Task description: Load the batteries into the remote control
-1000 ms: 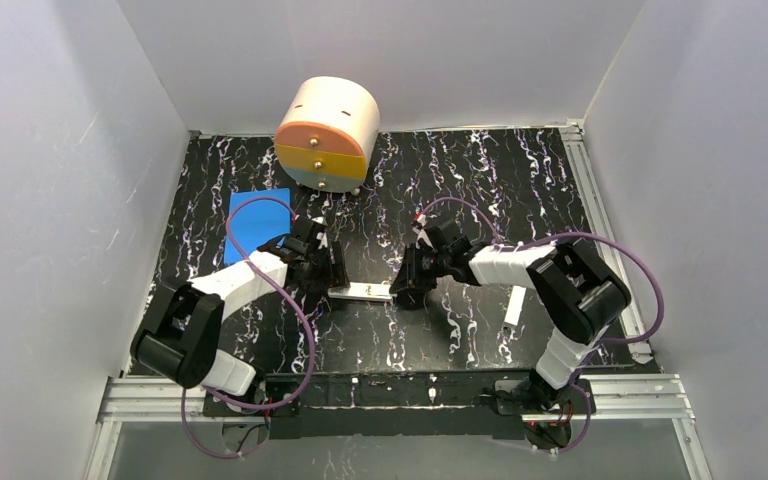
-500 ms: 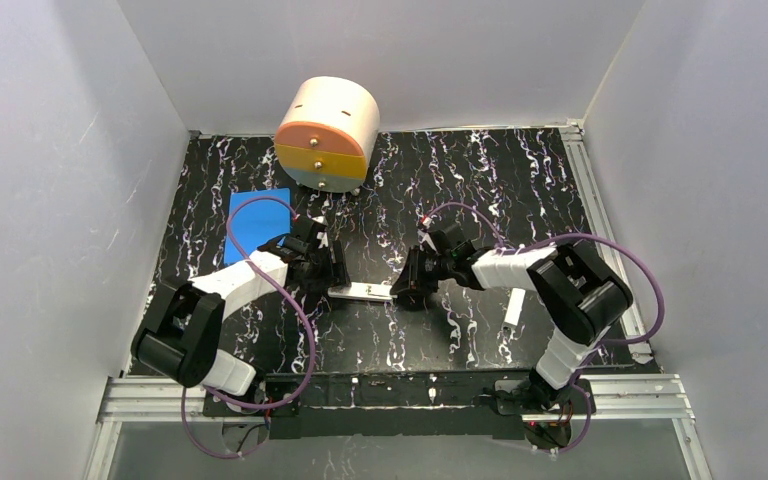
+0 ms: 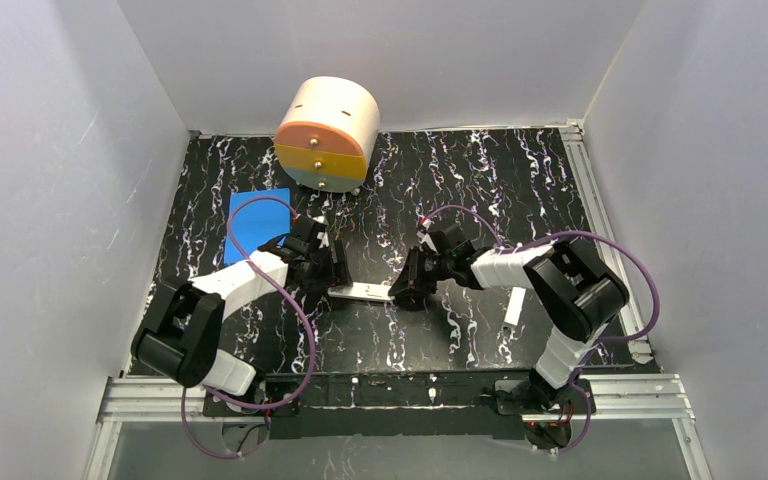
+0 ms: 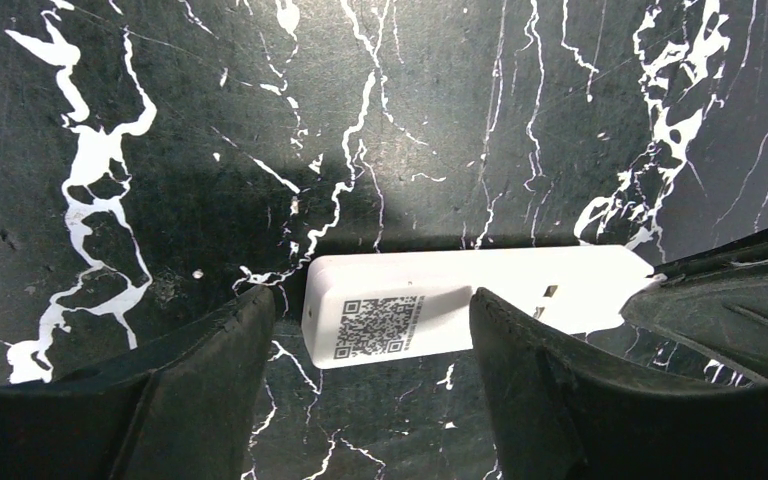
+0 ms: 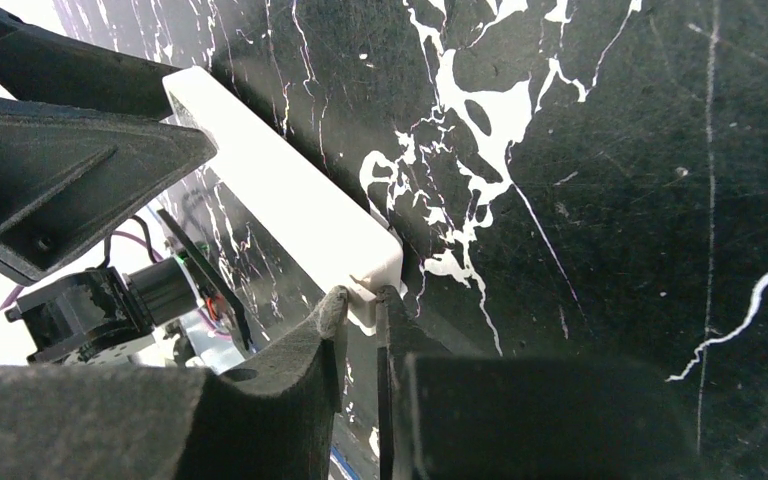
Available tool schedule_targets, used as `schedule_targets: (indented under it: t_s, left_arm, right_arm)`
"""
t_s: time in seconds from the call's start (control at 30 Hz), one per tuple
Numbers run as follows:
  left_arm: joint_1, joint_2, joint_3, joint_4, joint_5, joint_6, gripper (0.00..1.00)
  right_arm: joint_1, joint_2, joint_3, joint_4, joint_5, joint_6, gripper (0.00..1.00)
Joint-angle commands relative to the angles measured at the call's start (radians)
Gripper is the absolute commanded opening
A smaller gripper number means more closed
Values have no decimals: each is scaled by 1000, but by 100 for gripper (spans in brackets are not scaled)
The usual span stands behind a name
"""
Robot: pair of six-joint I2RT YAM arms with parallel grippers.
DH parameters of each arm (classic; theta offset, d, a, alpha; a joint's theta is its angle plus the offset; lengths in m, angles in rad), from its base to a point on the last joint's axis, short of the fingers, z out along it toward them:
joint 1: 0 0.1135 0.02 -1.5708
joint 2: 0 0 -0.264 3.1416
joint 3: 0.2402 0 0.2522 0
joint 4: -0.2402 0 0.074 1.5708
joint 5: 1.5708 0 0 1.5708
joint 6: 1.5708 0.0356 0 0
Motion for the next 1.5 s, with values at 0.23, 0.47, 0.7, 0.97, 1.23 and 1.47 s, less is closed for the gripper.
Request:
schedule_targets:
  t_s: [0.23,0.47,0.7,0.97,1.23,1.47]
  left_arm:
    - [6,0,-9,-23,5,8,82]
    - [4,-8,-19,-22,1,8,83]
    - [6,-8,-15,-31,-7,14,82]
    - [5,1,-6,-32,-9,27,79]
    - [4,24,0,-33,-2,33,78]
    - [5,29,4,-31,-1,35,77]
  right_arm:
    - [2,52,21,-108,14,-36,28]
    - [2,26,48,-137,43,-56,43]
    - [2,-35,34,-141,70,-63,50]
    - [4,-60,14,-148,74,-60,37]
    - [4,-34,49,-138,61,-54,34]
    - [6,-25,65,-117,41,-48,43]
